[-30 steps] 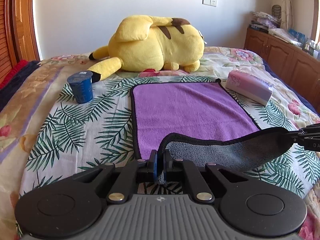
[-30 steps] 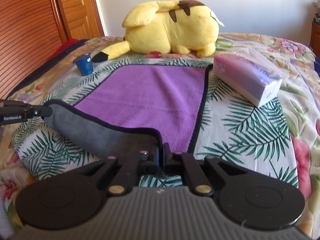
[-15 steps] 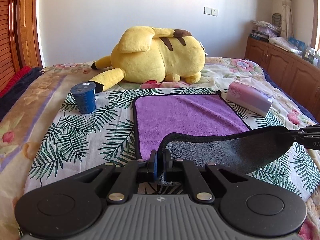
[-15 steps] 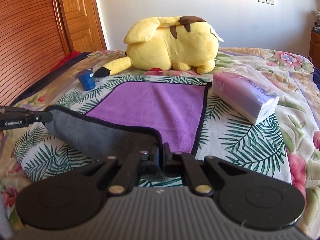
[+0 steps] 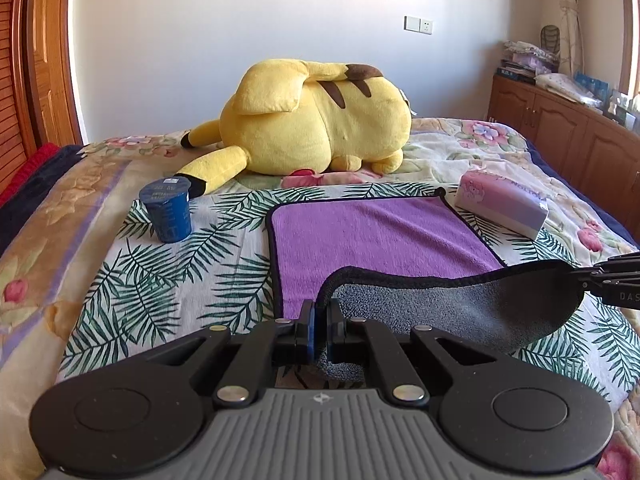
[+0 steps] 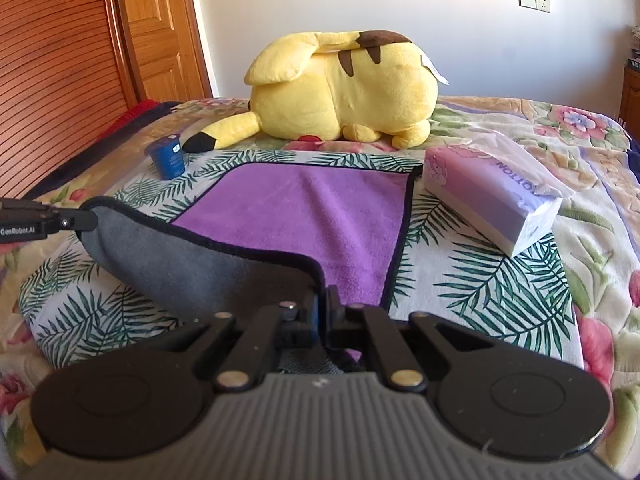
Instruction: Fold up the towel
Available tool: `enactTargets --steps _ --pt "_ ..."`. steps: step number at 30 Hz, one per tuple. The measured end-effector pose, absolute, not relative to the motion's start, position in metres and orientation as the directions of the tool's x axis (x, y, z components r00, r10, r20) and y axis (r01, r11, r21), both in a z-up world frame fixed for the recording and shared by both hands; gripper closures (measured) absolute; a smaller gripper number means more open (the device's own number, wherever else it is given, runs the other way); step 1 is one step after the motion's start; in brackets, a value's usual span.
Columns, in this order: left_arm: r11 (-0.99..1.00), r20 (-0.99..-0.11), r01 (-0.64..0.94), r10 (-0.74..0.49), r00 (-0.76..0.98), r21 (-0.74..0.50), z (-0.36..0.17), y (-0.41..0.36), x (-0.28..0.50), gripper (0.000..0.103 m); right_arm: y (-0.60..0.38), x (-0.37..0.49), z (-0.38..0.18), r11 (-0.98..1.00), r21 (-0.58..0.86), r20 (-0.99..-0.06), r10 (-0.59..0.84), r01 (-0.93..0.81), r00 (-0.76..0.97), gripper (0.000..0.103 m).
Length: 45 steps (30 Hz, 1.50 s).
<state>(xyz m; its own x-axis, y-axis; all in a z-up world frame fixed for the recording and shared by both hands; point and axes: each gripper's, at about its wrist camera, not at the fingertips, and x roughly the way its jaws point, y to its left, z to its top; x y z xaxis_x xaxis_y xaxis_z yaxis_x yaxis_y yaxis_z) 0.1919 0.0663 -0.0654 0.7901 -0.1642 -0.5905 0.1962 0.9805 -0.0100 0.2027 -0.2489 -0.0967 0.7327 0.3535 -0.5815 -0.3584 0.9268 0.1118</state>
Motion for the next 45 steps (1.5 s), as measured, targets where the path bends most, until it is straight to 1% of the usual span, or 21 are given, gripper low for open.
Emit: enactTargets --steps 23,45 --pt "0.972 -0.587 0.234 -0.178 0.790 0.020 -0.069 0.065 0.228 0.103 -0.248 0.226 -0.098 0.929 0.069 -0.566 0.337 -0.364 0.752 0.099" --pt "0.973 -0.545 0.231 -0.183 0.818 0.021 -0.048 0.064 0.240 0.103 -0.244 0.241 -0.077 0.930 0.031 -0.526 0.326 -0.366 0.785 0.099"
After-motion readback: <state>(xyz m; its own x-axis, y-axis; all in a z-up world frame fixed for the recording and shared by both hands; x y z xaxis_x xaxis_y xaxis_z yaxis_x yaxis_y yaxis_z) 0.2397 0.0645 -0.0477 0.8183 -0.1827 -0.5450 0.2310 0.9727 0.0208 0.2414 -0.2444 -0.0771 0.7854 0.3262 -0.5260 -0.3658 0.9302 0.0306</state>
